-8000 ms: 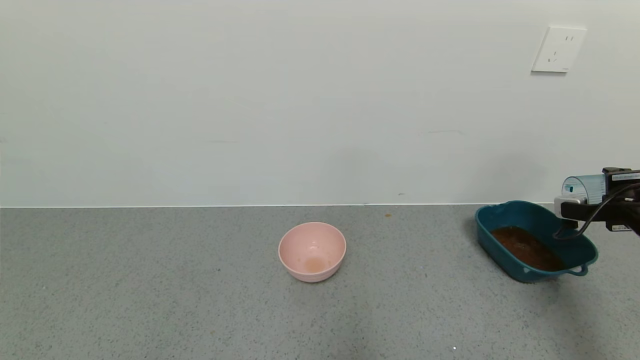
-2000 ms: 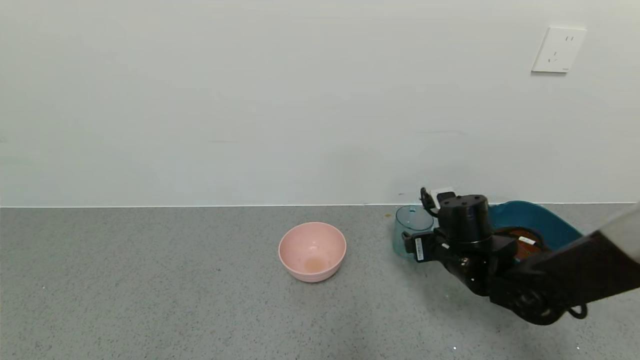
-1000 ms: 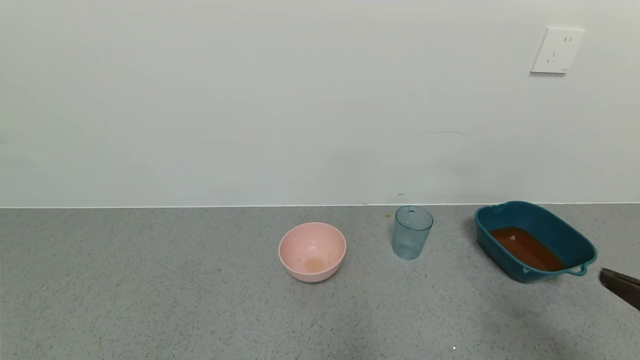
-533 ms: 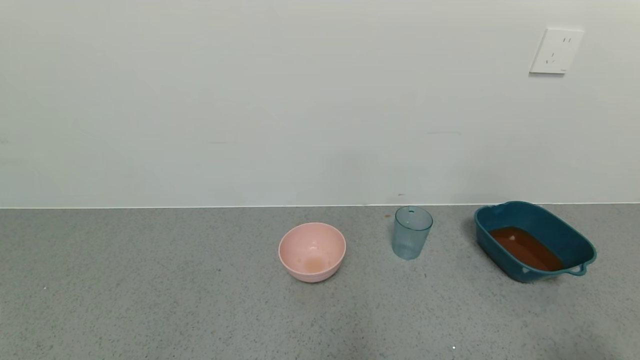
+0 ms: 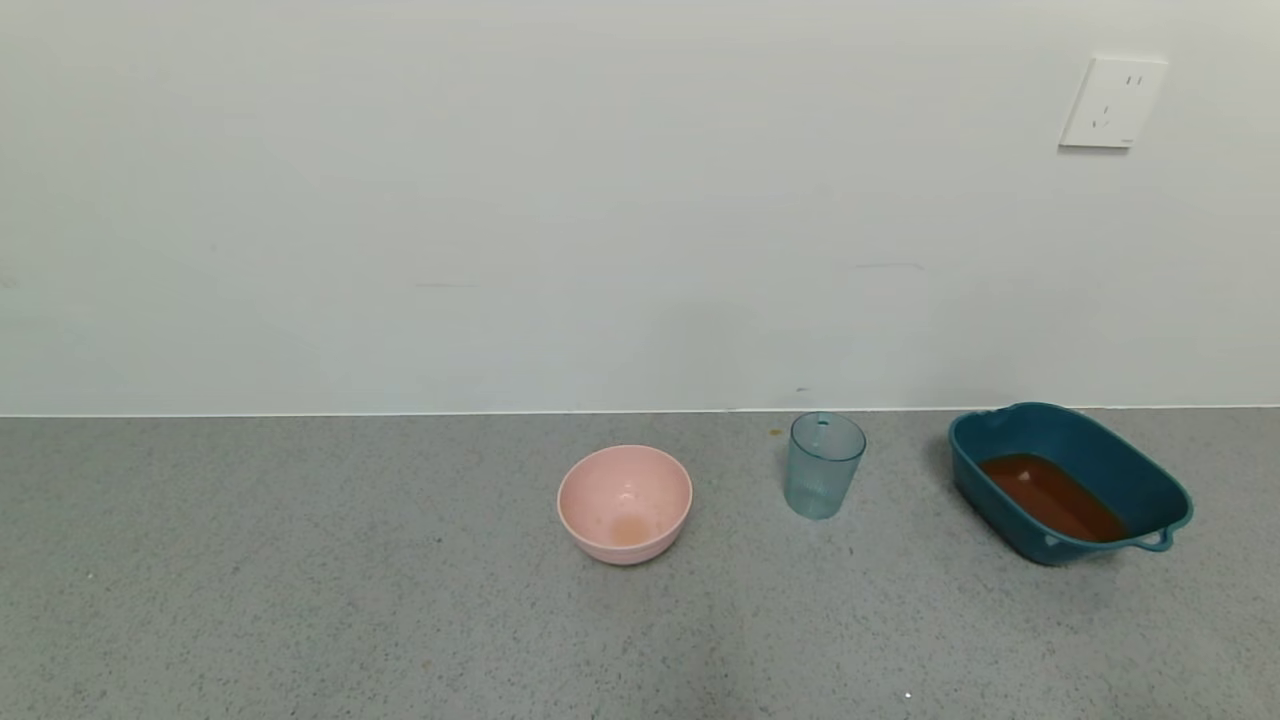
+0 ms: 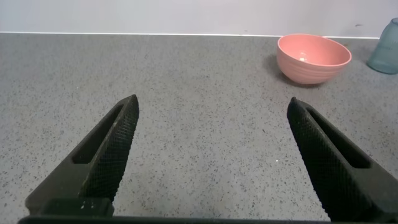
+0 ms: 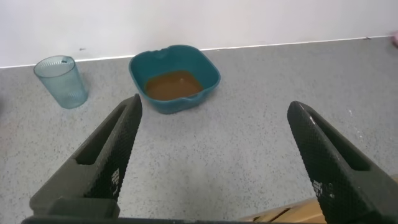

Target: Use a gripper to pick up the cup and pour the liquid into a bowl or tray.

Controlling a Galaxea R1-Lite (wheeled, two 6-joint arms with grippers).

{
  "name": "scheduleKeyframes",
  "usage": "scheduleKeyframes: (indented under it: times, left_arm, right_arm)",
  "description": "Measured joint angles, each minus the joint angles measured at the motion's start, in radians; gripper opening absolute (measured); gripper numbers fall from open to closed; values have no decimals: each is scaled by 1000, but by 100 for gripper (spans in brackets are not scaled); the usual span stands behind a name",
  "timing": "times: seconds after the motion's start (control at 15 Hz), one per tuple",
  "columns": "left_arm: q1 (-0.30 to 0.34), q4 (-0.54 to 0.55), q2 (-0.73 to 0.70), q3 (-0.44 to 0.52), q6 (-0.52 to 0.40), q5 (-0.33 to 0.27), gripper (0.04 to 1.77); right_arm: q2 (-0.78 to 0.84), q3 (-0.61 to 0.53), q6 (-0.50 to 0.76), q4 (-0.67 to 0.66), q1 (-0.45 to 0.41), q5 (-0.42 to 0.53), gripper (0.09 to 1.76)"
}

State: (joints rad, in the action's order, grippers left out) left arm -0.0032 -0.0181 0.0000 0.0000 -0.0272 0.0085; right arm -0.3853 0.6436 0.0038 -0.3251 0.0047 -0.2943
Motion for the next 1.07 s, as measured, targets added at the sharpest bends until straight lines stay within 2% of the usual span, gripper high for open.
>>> scheduleKeyframes:
  times: [0.33,0.47,0.8,1.07]
  left_arm:
    - [0,0,0,0,0,0,172]
    - [0,0,0,0,0,0,172]
    - [0,0,0,0,0,0,172]
    - [0,0,0,0,0,0,172]
  right_arm:
    - [96,-74,47,17,-67,26,170]
    - [127,-84,55,17,-47,92,170]
    - [253,-204,55,26,-19,148,170]
    - [326,-407,40,224,-14,177,170]
